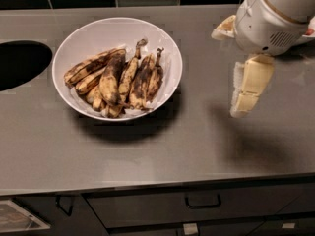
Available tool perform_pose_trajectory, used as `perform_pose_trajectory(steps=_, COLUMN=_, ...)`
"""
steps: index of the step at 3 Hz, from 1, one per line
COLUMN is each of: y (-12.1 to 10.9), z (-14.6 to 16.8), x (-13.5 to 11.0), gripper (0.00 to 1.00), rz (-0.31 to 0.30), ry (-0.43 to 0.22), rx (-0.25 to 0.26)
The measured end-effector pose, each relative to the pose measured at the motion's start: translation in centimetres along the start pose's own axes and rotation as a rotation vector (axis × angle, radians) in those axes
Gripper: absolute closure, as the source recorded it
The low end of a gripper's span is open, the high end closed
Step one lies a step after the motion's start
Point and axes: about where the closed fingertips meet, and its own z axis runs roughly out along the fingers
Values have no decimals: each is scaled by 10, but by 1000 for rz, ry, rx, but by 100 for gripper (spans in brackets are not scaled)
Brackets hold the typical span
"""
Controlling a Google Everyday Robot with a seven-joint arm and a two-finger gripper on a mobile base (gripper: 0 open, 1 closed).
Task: Pick banana from white bowl
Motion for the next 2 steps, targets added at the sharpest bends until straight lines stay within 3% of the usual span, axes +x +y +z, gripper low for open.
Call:
perform_pose_trajectory(steps=1, y=-10, z=16, x=-38, gripper=0, rz=-146, ry=-50, rx=-40)
perform_pose_trajectory(steps=2, y=-10, z=16, x=-38, gripper=0, rz=-146, ry=-50, rx=-40)
